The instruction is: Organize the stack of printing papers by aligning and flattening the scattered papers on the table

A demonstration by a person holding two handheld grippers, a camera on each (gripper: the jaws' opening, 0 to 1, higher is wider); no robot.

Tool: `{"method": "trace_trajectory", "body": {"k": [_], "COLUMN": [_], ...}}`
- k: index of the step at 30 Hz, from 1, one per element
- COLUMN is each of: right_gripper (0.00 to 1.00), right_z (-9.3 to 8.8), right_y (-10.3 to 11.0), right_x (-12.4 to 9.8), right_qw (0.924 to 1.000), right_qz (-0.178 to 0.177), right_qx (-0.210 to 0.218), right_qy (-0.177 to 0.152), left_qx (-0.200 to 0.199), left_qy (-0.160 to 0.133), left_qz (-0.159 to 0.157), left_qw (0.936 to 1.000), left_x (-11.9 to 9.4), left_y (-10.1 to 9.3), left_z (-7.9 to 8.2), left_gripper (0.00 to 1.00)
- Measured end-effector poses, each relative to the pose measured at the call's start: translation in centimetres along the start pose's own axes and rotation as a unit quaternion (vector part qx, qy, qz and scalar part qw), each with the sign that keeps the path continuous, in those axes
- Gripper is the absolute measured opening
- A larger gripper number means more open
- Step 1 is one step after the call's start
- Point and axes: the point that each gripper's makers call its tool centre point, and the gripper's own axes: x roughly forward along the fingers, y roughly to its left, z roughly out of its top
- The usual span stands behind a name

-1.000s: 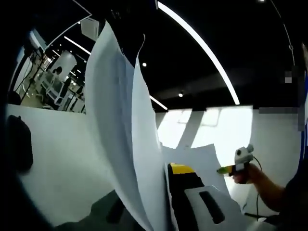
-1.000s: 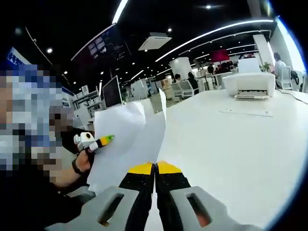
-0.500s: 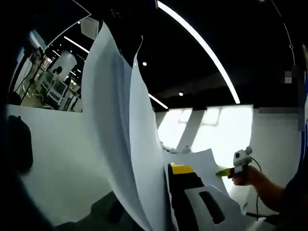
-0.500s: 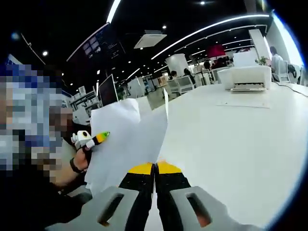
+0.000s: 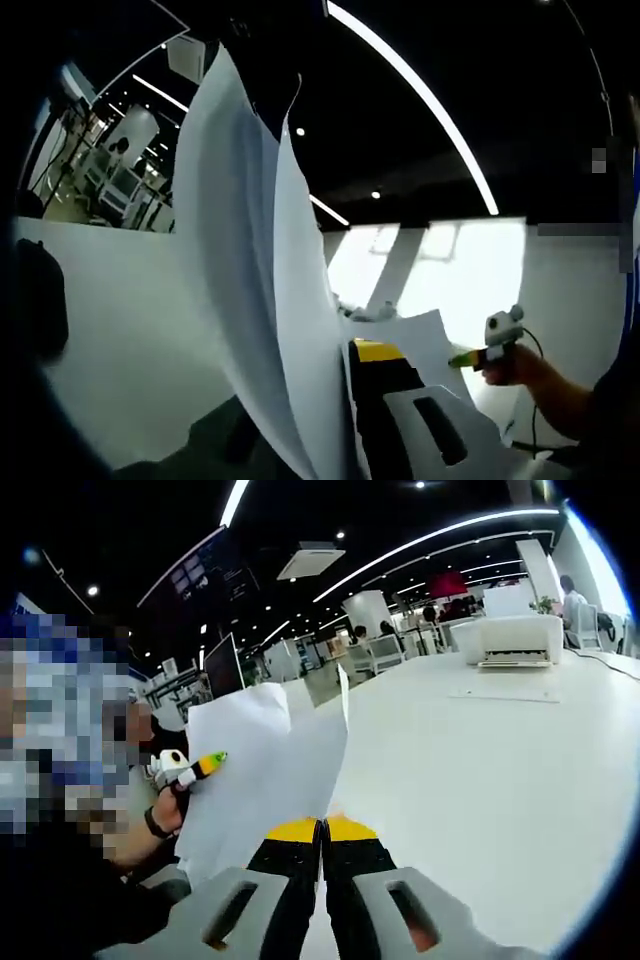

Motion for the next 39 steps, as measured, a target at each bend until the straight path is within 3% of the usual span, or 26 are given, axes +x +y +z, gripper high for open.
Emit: {"method": "trace_trajectory", "body": {"k": [39], "right_gripper": [0.0], "right_z": [-0.49], "right_y": [-0.28], "right_x": [0.07], "right_qw": [1.0], "right_qz": [-0.003], "right_qx": [0.004], "right_qy": [0.002], "left_qx": [0.002], "left_qy": [0.0], "left_qz": [0.001], "left_qw": [1.0], "left_x": [0.06], "left_y": [0.04], "left_z": [-0.05], "left_gripper": [0.09]}}
